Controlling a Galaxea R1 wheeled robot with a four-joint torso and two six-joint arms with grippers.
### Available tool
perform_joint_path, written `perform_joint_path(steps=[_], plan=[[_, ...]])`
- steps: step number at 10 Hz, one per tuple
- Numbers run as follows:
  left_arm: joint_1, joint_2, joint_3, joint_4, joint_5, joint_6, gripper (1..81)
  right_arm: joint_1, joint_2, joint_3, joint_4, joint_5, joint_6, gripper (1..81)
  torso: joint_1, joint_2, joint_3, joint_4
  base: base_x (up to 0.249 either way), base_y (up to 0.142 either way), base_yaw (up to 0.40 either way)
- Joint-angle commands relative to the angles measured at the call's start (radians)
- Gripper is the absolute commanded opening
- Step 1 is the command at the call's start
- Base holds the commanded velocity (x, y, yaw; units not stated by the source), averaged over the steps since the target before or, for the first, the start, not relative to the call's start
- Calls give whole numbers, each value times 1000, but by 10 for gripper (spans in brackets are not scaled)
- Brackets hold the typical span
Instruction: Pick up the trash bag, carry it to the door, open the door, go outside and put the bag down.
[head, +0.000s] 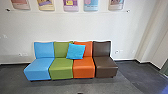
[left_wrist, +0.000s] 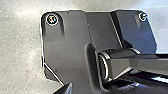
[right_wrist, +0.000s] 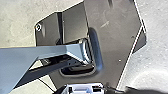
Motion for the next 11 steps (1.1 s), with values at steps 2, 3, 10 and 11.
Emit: perform_joint_path(steps=[2, 3, 10, 11], plan=[[-30, -3, 2, -7, 58, 2, 811, 17, -13, 9, -3, -52, 0, 811, 0, 0, 0, 0, 119, 0, 0], [-30, -3, 2, -7, 58, 0, 811, 19, -13, 9, -3, -52, 0, 811, 0, 0, 0, 0, 116, 0, 0], [-28, -6, 3, -8, 62, -1, 811, 22, -32, 49, -3, -66, -1, 811, 1, 0, 0, 0, 54, 0, 0], [-28, -14, 9, -8, 65, -1, 811, 22, -50, 84, -3, -66, 0, 811, 1, 0, 0, 0, 0, 0, 0]])
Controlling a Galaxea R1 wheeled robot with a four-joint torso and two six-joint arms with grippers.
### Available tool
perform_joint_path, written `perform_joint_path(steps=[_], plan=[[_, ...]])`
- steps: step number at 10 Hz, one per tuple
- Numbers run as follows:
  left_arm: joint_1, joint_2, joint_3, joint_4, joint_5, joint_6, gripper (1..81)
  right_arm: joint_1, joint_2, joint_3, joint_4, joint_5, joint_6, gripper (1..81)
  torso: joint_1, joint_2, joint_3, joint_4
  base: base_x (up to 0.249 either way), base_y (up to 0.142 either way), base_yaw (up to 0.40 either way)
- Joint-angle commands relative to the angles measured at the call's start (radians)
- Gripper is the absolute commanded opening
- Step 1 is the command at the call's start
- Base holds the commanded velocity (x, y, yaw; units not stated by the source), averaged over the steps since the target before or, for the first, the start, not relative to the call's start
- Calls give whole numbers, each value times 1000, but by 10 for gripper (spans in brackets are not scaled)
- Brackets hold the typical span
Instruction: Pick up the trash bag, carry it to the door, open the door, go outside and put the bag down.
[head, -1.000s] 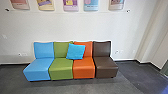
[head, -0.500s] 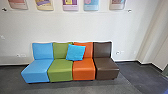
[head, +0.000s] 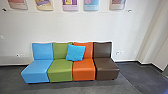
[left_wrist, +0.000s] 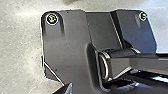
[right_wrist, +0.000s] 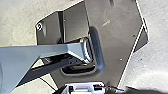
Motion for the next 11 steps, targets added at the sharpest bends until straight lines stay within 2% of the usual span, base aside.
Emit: perform_joint_path(steps=[1, 3, 6, 7, 9, 11], plan=[[-29, -32, 32, -8, 65, -2, 811, 22, -63, 103, -1, -58, 1, 811, 0, 0, 0, 0, 0, 0, 0], [-27, -102, 129, -22, 67, -2, 811, 22, -102, 169, 5, -58, 4, 811, 0, 0, 0, 0, 0, 0, 0], [-29, -197, 233, -22, 67, -4, 811, 23, -218, 368, 8, -60, 4, 811, 0, 0, 0, 0, 0, 0, 0], [-33, -220, 262, -25, 65, -5, 811, 23, -261, 429, 10, -58, 4, 811, 64, -100, 0, 0, 0, 0, 0], [-50, -274, 333, -73, 67, -5, 811, 30, -342, 534, 19, -51, 7, 811, 71, -112, 0, 0, 0, 0, 0], [-78, -335, 414, -125, 73, -5, 811, 57, -416, 598, 42, -52, 5, 811, 107, -169, 0, 0, 0, 0, 0]])
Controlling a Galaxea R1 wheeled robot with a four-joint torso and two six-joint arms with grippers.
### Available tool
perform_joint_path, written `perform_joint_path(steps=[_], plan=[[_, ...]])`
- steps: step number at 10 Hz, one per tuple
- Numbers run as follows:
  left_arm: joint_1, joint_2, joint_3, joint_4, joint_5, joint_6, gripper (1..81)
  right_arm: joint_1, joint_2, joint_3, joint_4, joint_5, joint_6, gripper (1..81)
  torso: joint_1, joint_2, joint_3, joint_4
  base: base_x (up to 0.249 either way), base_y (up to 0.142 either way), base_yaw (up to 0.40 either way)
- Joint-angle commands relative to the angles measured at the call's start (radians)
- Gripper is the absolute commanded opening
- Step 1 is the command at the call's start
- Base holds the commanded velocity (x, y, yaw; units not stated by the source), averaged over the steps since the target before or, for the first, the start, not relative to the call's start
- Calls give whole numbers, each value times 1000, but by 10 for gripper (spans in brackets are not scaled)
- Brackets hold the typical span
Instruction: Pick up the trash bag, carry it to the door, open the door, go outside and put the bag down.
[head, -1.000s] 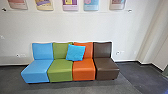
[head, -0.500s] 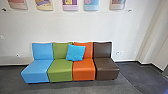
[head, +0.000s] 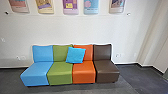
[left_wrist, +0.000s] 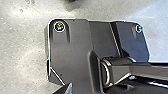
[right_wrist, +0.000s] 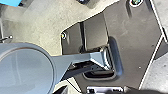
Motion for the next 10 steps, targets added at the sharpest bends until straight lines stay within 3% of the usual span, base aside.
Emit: perform_joint_path(steps=[1, 3, 5, 7, 10], plan=[[-90, -98, 89, -78, 90, 2, 811, 71, -148, 135, 56, -54, 3, 811, 63, -99, -50, 0, 0, 0, 0], [-127, -127, 96, -138, 138, 2, 811, 112, -243, 197, 97, -54, 7, 811, 101, -161, -109, 0, 0, 0, 0], [-154, -145, 122, -152, 138, 2, 811, 167, -300, 231, 126, -58, 12, 811, 138, -221, -163, 0, 0, 0, 0], [-200, -164, 145, -184, 170, 2, 811, 224, -366, 283, 148, -64, 12, 811, 188, -296, -136, 0, 0, 0, 0], [-266, -175, 145, -213, 222, 2, 811, 287, -441, 348, 156, -83, 12, 811, 246, -387, -157, 0, 0, 0, 0]])
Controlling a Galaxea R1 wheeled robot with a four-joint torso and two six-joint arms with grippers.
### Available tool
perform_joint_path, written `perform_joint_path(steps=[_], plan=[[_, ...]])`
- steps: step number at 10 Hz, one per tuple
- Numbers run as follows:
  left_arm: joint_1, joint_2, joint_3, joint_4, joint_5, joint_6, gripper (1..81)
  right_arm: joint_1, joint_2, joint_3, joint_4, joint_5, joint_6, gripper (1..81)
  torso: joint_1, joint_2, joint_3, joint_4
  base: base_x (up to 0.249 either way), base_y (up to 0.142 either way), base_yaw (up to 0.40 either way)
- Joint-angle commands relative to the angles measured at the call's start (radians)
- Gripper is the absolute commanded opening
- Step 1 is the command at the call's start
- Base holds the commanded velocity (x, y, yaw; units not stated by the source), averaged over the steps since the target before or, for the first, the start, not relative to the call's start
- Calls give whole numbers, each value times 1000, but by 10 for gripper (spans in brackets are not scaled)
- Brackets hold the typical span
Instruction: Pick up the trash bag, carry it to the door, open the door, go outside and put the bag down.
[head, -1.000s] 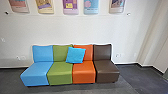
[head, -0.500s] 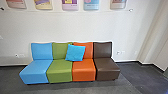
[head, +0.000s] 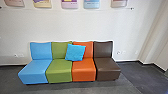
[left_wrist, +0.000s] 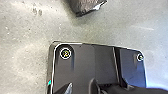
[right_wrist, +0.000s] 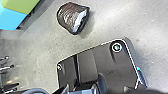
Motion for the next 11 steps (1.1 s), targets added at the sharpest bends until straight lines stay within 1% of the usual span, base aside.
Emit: perform_joint_path(steps=[1, 2, 4, 5, 6, 7, 8, 9, 11], plan=[[-97, -48, 7, -39, 105, 2, 811, 98, -98, 60, 41, -89, 4, 811, 61, -94, 0, 0, 0, 0, 0], [-115, -50, 7, -48, 117, 2, 811, 119, -104, 60, 53, -118, 4, 811, 85, -132, 0, 0, 0, 0, 0], [-143, -48, 7, -59, 134, 2, 811, 136, -111, 60, 58, -124, 4, 811, 132, -208, 0, 0, 0, 0, 0], [-158, -48, 7, -68, 142, 2, 811, 144, -114, 65, 58, -124, 4, 811, 154, -243, -37, 0, 0, 0, 0], [-181, -51, 7, -84, 154, 2, 811, 156, -126, 78, 58, -124, 4, 811, 177, -279, -95, 0, 0, 0, 0], [-204, -51, 8, -88, 186, 3, 811, 170, -140, 96, 58, -126, 15, 811, 192, -303, -104, 0, 0, 0, 0], [-224, -48, 8, -96, 206, 3, 811, 191, -158, 114, 55, -127, 26, 811, 211, -333, -127, 0, 0, 0, 0], [-238, -44, 8, -100, 211, 3, 811, 207, -172, 131, 55, -127, 34, 811, 228, -361, -153, 0, 0, 0, 0], [-261, -42, 8, -104, 214, 2, 811, 268, -183, 143, 58, -193, 52, 811, 275, -434, -223, 0, 0, 0, 0]])
